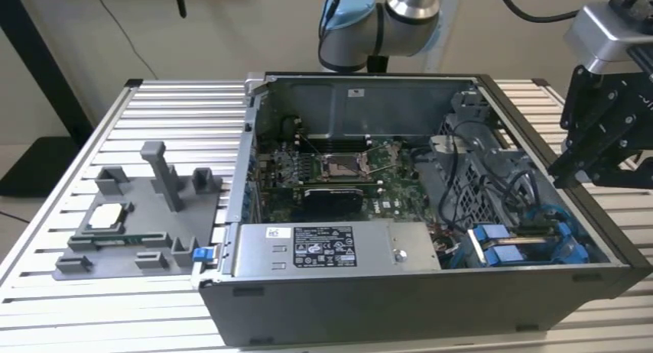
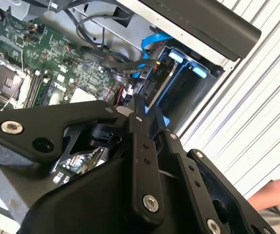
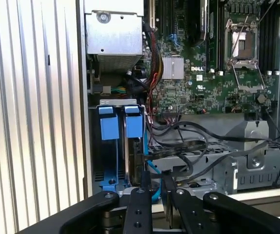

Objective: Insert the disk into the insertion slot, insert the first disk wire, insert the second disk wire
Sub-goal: 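Insert the second disk wire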

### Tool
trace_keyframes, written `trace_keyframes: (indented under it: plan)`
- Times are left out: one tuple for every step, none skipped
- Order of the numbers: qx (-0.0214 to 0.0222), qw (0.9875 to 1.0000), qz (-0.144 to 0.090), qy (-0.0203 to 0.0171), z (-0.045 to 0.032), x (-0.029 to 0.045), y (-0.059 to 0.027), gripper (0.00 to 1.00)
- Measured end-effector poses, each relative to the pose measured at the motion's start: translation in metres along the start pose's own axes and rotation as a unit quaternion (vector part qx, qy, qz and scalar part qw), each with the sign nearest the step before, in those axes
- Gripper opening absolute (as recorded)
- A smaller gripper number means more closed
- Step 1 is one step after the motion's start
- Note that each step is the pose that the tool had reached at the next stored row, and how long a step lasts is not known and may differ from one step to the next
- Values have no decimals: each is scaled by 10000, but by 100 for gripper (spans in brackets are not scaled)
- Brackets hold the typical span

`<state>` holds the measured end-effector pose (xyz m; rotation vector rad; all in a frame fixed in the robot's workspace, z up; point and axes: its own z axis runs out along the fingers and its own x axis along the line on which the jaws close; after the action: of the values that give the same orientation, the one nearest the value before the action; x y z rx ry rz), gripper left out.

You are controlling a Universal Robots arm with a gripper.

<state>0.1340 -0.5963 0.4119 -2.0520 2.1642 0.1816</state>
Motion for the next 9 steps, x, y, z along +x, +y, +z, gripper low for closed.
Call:
trace_keyframes:
  plan:
    - [5,10000,0,1,-1,0,7,100]
    - [9,10000,-2,1,-2,0,10,100]
    - [9,10000,-3,1,-1,0,11,100]
    - [9,10000,-2,1,-2,0,13,100]
    - [10,10000,-2,0,-1,1,15,100]
    - [10,10000,-2,-1,0,1,17,100]
    - [10,10000,-2,-1,0,1,18,100]
    - [10,10000,-2,-1,0,2,19,100]
    - [11,10000,-2,-1,0,1,21,100]
